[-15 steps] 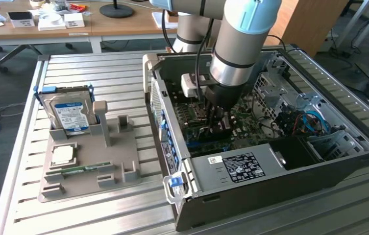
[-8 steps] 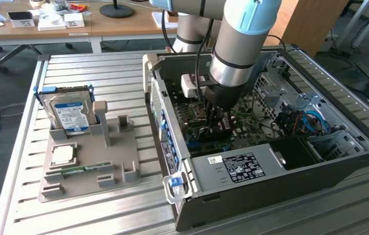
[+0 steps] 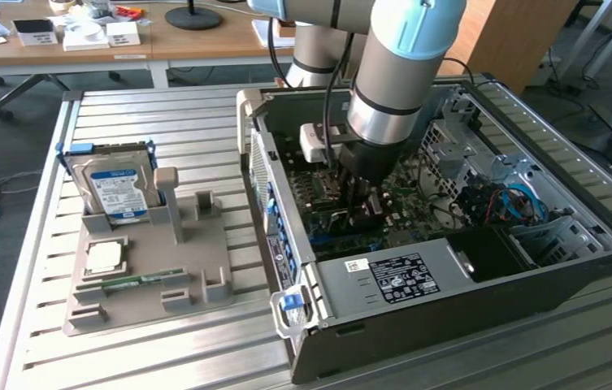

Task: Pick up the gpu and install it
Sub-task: 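Insert the gpu into the slot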

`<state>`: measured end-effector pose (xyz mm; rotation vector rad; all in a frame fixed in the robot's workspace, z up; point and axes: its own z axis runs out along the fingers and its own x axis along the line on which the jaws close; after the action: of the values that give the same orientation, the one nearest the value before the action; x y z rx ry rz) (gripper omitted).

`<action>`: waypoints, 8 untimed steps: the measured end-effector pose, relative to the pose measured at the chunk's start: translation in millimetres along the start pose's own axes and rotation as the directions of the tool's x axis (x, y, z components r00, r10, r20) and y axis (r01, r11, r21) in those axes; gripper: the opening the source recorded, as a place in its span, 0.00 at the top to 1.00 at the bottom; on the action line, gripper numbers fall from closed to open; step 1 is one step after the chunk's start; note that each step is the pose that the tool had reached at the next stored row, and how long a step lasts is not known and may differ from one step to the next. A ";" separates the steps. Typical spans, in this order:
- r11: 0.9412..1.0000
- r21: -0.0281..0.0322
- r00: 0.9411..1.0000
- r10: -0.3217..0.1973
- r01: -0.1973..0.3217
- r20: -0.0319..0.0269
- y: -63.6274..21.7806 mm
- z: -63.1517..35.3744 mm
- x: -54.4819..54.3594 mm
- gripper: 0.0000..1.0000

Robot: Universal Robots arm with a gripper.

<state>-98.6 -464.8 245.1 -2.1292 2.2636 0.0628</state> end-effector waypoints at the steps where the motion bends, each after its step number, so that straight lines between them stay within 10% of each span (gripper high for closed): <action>1: 1.000 0.000 1.000 0.000 0.000 0.000 0.0 0.0 0.0 0.54; 8: 1.000 0.000 1.000 0.000 0.000 0.000 0.1 -12.0 -0.6 0.54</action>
<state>-98.6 -464.8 257.1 -2.1292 2.2637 0.0627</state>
